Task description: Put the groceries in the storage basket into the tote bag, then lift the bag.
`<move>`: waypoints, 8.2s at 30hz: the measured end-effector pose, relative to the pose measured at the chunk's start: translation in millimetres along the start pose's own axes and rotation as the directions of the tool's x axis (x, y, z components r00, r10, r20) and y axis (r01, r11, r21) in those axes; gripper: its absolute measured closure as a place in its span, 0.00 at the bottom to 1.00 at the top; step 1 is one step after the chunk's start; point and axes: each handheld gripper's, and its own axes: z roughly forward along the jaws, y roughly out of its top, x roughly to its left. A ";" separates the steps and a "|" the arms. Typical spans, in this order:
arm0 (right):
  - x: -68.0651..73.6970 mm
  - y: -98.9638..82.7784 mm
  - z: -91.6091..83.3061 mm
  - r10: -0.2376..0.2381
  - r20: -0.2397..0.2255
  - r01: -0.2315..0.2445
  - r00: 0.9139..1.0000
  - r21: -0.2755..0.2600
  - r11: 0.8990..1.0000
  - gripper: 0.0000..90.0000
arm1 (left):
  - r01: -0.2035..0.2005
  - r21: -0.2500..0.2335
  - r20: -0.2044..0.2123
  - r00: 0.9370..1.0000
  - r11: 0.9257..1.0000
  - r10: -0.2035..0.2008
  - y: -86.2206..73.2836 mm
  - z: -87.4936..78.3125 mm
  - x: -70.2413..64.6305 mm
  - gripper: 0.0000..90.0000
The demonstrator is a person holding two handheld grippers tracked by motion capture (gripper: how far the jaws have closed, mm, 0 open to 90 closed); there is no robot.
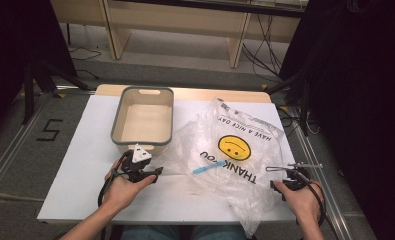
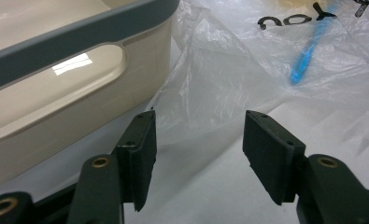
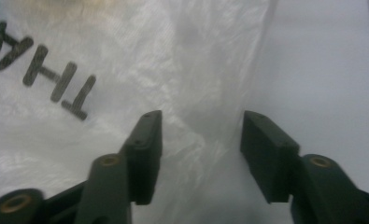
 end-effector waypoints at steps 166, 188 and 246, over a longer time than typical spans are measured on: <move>21.4 -23.4 -20.6 -0.248 -0.151 0.236 0.957 -0.091 0.968 0.33 | -0.037 0.125 0.136 0.990 0.991 0.020 -9.9 19.5 -31.7 0.34; 12.9 -23.6 -10.0 -0.302 -0.095 0.299 0.948 -0.045 0.953 0.35 | -0.159 0.183 0.138 0.981 0.970 0.135 -9.2 31.8 -42.3 0.53; 11.9 -16.1 -34.8 -0.360 -0.043 0.349 0.932 -0.164 0.923 1.00 | -0.233 -0.047 0.003 0.972 0.971 0.234 12.1 -4.6 -42.4 0.99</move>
